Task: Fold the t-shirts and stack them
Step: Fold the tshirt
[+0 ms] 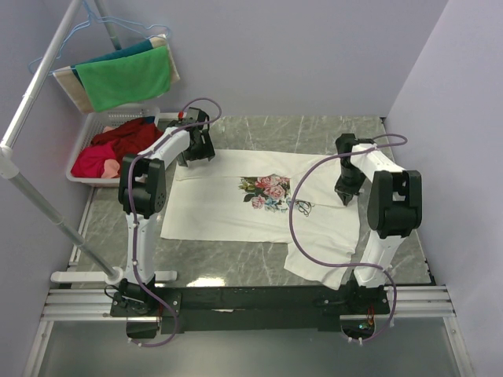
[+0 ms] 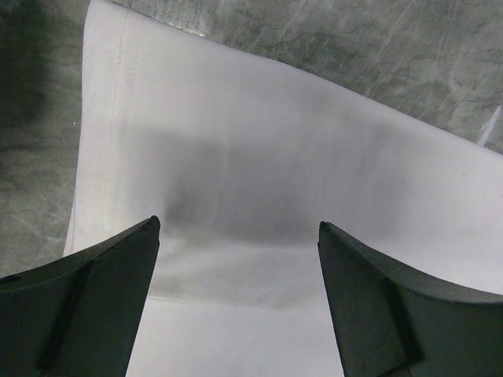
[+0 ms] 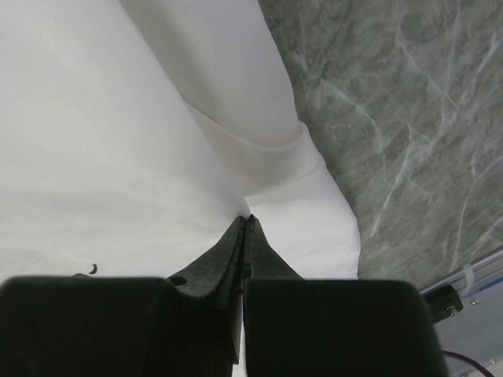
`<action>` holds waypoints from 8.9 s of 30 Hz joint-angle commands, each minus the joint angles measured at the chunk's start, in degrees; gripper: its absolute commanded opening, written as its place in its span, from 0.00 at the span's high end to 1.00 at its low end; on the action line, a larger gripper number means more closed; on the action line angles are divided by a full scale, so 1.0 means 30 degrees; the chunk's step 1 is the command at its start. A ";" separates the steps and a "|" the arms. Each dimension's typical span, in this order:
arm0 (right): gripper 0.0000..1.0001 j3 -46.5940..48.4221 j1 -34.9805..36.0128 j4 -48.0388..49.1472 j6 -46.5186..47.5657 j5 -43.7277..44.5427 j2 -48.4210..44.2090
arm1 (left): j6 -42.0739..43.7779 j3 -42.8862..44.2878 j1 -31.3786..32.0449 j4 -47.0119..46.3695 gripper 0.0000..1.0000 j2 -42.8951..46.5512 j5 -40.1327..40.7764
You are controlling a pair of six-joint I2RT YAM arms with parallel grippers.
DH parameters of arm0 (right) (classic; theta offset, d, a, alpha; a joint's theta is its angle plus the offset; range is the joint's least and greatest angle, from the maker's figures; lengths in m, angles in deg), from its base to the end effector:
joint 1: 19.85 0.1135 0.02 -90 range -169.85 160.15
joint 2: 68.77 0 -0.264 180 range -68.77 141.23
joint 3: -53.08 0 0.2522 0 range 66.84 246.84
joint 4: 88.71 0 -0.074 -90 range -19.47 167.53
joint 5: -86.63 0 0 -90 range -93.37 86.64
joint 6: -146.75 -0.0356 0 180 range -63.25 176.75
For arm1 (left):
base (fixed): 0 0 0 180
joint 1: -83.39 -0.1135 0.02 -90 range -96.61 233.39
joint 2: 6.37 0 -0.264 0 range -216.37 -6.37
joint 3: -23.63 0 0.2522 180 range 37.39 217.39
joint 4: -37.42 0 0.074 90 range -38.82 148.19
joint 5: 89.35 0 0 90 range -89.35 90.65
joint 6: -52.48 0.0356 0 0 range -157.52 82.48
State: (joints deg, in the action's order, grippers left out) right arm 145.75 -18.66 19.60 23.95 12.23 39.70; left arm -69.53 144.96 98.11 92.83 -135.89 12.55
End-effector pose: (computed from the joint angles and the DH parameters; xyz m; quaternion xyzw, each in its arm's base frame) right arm 0.3512 -0.0023 0.1870 0.2726 0.9523 -0.1234 0.0604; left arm 0.4719 -0.1164 0.1837 -0.1690 0.9538 0.0026 0.2485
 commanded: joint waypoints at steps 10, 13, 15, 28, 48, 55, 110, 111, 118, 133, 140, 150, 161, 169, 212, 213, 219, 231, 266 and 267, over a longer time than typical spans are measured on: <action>1.00 -0.0202 -0.0192 -0.1343 -0.1431 0.2918 0.0085 | 0.0093 0.0384 0.0073 0.0238 0.12 0.0221 0.1072; 0.98 -0.0289 -0.0221 -0.1256 -0.1489 0.2448 -0.0060 | 0.0094 0.0384 0.0044 0.0267 0.13 0.0397 0.1160; 0.87 -0.0260 -0.0221 -0.1197 -0.1490 0.2419 -0.0470 | 0.0093 0.0500 0.0045 0.0384 0.13 0.0630 0.1218; 0.48 0.3106 0.0363 0.0968 -0.0494 0.0663 0.0228 | 0.0357 0.1320 0.0074 0.0032 0.12 0.1044 0.0633; 0.40 0.7471 0.0629 0.0036 0.0737 -0.2210 0.6408 | -0.0287 0.1378 0.0132 0.1379 0.12 -0.1797 0.0163; 0.39 1.1689 0.0366 -0.1168 0.1089 -0.2737 0.8901 | -0.0258 0.3662 0.0132 0.2348 0.12 -0.3526 0.0749; 0.38 1.0900 0.0452 0.0093 0.3198 -0.4469 0.8082 | -0.0199 -0.2248 -0.0542 0.0267 0.02 0.2506 0.0807; 0.38 1.0989 0.0424 -0.0053 0.3198 -0.4234 0.8257 | -0.0257 -0.2427 -0.0542 0.0384 0.02 0.2652 0.0982; 0.38 1.1836 -0.0773 -0.1603 0.3052 -0.1979 0.9048 | -0.0375 -0.3922 -0.0542 0.0852 0.02 0.3824 0.1570; 0.42 1.3216 -0.1687 -0.1316 0.3432 -0.3294 0.8818 | -0.0227 -0.8368 -0.0542 0.1967 0.05 0.7339 0.0605; 0.42 1.5059 -0.1423 -0.1314 0.3023 -0.2884 0.8084 | -0.1136 -1.1244 -0.0424 0.2406 0.27 0.9708 -0.1356; 0.42 1.4366 -0.0895 -0.1228 0.2788 -0.2766 0.6740 | -0.2484 -1.3531 -0.0337 0.1236 0.48 1.0331 -0.2093; 0.42 0.9089 -0.0807 -0.0142 0.2554 -0.2680 0.2812 | -0.2806 -1.4294 -0.0337 -0.0846 0.51 0.8574 -0.2152; 0.42 0.3026 -0.0632 -0.0259 0.2055 -0.2913 -0.1698 | -0.2572 -1.4236 -0.0337 -0.1139 0.66 0.8397 -0.2034; 0.44 -1.2765 -0.1187 -0.0203 -0.2399 -0.6283 -1.0432 | -0.1312 -0.8229 -0.0600 0.0941 0.99 0.6550 -0.0978; 0.44 -1.3002 -0.1275 -0.0056 -0.2282 -0.6253 -1.0432 | -0.1342 -0.8229 -0.0658 0.0970 0.99 0.6550 -0.0979; 0.44 -1.3883 -0.2212 0.0707 -0.2192 -0.6224 -1.0608 | -0.1313 -0.8434 -0.0776 0.0941 0.99 0.6638 -0.1096; 0.44 -1.4029 -0.2858 0.1029 -0.2281 -0.6107 -1.0140 | -0.1927 -0.8435 -0.1479 0.1205 0.99 0.6902 0.0219; 0.59 -1.4733 0.1302 0.2085 -0.4184 -0.5903 -0.8002 | -0.1635 -0.8112 -0.1684 0.1087 0.99 0.6638 -0.0393; 0.59 -1.4588 0.1389 0.2026 -0.4272 -0.5756 -0.7943 | -0.1635 -0.8083 -0.1684 0.1117 0.99 0.6609 -0.0393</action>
State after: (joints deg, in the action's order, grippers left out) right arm 103.29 -15.71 22.68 13.28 -10.00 13.16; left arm -74.60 118.86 93.32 95.63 -116.15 10.97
